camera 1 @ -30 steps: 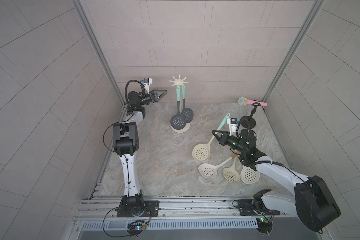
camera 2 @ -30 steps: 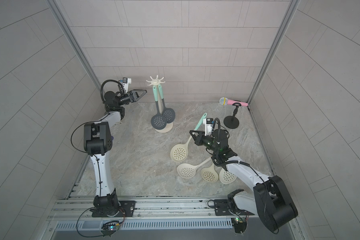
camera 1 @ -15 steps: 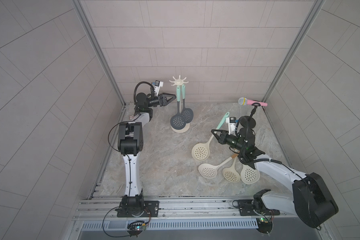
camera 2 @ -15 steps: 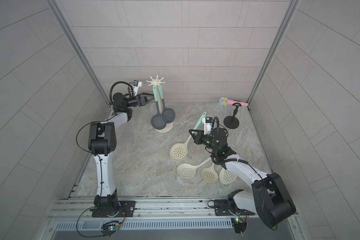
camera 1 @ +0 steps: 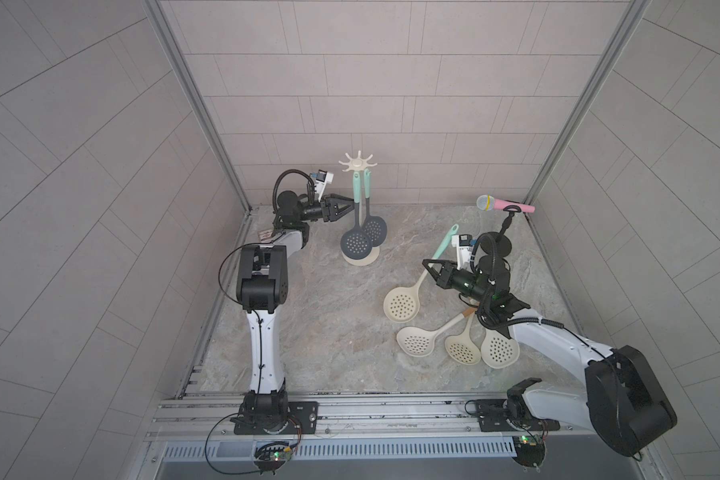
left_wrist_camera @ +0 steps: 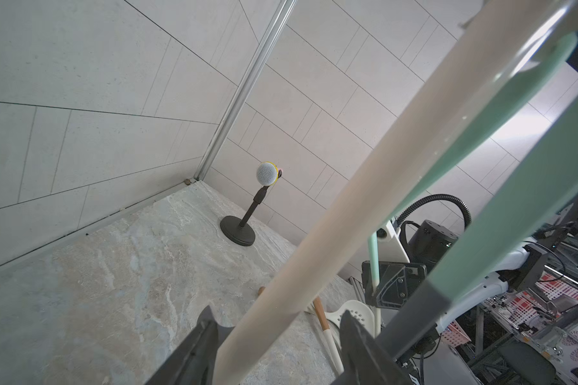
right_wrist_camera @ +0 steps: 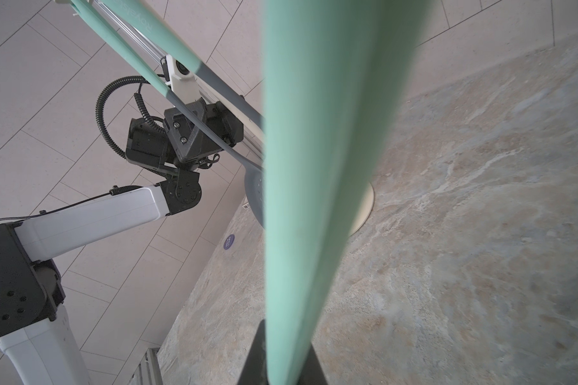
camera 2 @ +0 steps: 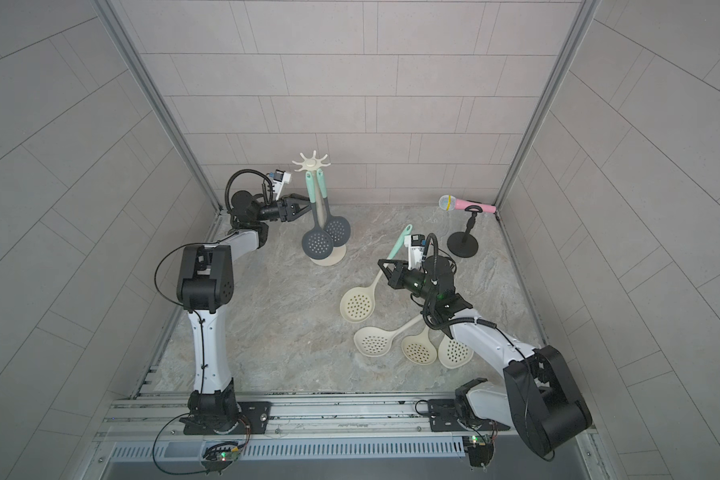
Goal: Hang the skimmer on the kitchen utensil rack
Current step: Adjust the rack at the center of the board.
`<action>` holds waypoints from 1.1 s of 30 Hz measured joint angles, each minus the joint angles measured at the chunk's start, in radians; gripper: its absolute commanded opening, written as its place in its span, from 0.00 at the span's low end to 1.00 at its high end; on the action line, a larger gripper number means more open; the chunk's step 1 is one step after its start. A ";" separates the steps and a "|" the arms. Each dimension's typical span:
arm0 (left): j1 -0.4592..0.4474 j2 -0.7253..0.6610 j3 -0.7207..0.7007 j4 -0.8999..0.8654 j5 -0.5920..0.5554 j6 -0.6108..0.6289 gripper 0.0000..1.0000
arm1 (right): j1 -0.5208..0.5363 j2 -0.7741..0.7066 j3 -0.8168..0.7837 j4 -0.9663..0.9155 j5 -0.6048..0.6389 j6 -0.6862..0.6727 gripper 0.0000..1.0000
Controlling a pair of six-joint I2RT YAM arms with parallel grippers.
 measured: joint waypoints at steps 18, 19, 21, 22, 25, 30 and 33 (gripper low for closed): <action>-0.013 0.004 0.034 0.002 0.003 0.026 0.60 | 0.000 -0.006 0.009 -0.040 0.005 -0.017 0.00; -0.015 0.008 0.047 0.002 0.005 0.026 0.59 | 0.000 -0.006 0.013 -0.050 0.005 -0.020 0.00; -0.020 0.016 0.074 0.003 0.009 0.026 0.59 | 0.000 -0.006 0.028 -0.069 0.007 -0.028 0.00; -0.023 0.020 0.084 0.003 0.011 0.025 0.58 | 0.000 -0.006 0.039 -0.078 0.006 -0.032 0.00; -0.031 0.041 0.122 0.006 0.025 0.025 0.54 | 0.000 -0.005 0.071 -0.089 0.005 -0.043 0.00; -0.035 0.106 0.197 0.007 0.034 0.014 0.40 | 0.000 -0.003 0.100 -0.092 0.003 -0.053 0.00; -0.036 0.147 0.255 0.018 0.027 0.017 0.29 | 0.000 0.001 0.101 -0.101 0.003 -0.058 0.00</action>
